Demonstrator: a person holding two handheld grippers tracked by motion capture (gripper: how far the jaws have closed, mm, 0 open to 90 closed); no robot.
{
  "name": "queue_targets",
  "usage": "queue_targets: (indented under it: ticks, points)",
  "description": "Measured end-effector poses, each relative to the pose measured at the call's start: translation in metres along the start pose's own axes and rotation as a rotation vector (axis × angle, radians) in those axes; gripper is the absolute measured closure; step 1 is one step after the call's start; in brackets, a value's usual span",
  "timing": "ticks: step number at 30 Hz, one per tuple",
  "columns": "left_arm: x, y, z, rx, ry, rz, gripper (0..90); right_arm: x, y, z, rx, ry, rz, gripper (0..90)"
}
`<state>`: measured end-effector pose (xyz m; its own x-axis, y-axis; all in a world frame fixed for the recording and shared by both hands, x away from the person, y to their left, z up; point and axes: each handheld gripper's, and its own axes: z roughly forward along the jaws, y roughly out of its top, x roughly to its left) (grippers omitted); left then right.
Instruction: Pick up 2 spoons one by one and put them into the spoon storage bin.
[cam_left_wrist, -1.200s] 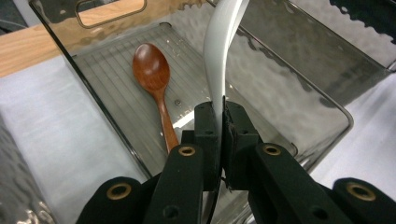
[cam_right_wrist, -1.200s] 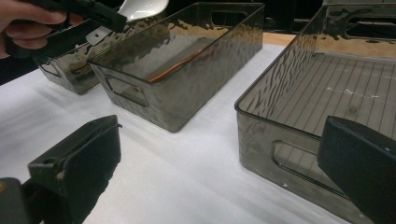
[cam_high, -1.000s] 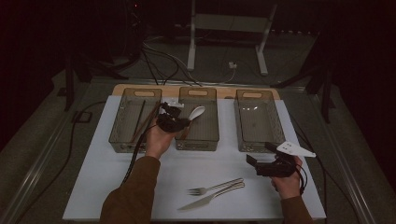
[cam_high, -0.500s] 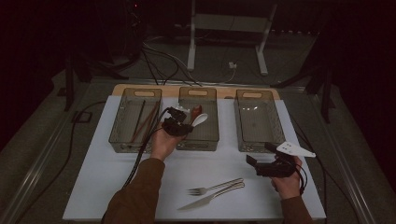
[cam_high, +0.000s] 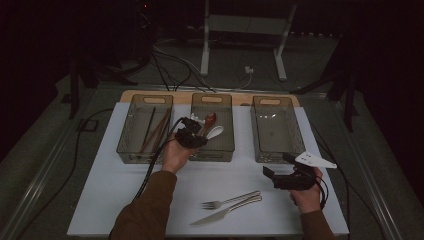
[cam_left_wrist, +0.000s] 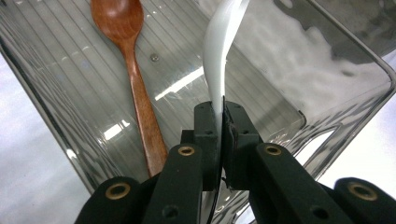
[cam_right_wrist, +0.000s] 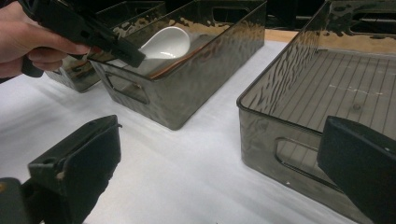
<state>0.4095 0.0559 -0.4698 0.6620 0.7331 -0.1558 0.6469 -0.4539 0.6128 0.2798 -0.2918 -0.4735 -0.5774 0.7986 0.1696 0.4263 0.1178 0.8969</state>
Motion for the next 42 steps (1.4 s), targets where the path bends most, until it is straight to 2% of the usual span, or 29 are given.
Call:
queue_targets:
  ticks: [4,7,8,10,13,16,22,24,27,31,34,38,42]
  points:
    - [0.000,-0.001,0.001,0.001,-0.006,-0.001,86.0,0.000,0.000,-0.001,-0.001,-0.001,0.000,0.0]
    - [-0.001,0.000,-0.003,-0.021,-0.011,-0.004,86.0,-0.001,0.000,-0.001,-0.005,-0.003,0.001,0.0]
    - [0.000,0.000,-0.005,-0.032,-0.024,-0.005,84.1,-0.001,0.000,-0.002,-0.006,-0.005,0.002,0.0]
    - [0.000,0.000,-0.010,-0.062,-0.026,-0.001,76.1,-0.001,0.000,-0.002,-0.005,-0.004,0.004,0.0]
    - [-0.001,0.000,-0.019,-0.130,-0.042,-0.001,57.2,-0.001,0.000,-0.001,-0.005,-0.003,0.003,0.0]
    - [-0.001,0.000,-0.031,-0.195,-0.060,-0.010,45.0,-0.001,0.000,-0.002,-0.006,-0.005,0.005,0.0]
    - [0.008,-0.004,-0.057,-0.278,-0.112,-0.051,38.8,-0.002,0.001,-0.003,-0.017,-0.007,0.010,0.0]
    - [0.009,-0.007,-0.065,-0.295,-0.092,-0.051,35.5,-0.003,0.000,-0.004,-0.019,-0.009,0.013,0.0]
    - [0.010,-0.012,-0.075,-0.306,-0.054,-0.045,19.9,-0.003,0.001,-0.005,-0.032,-0.014,0.006,0.0]
    - [0.009,-0.021,-0.087,-0.341,-0.039,-0.052,8.6,-0.003,0.000,-0.005,-0.048,-0.014,0.000,0.0]
    - [0.009,-0.030,-0.096,-0.361,-0.035,-0.034,1.2,-0.002,0.000,-0.006,-0.060,-0.014,-0.007,0.0]
    - [0.008,-0.043,-0.108,-0.402,-0.017,-0.007,0.5,-0.002,0.000,-0.007,-0.064,-0.017,-0.016,0.0]
    - [0.006,-0.055,-0.118,-0.420,0.005,0.009,0.5,-0.003,0.002,-0.010,-0.059,-0.017,0.006,0.0]
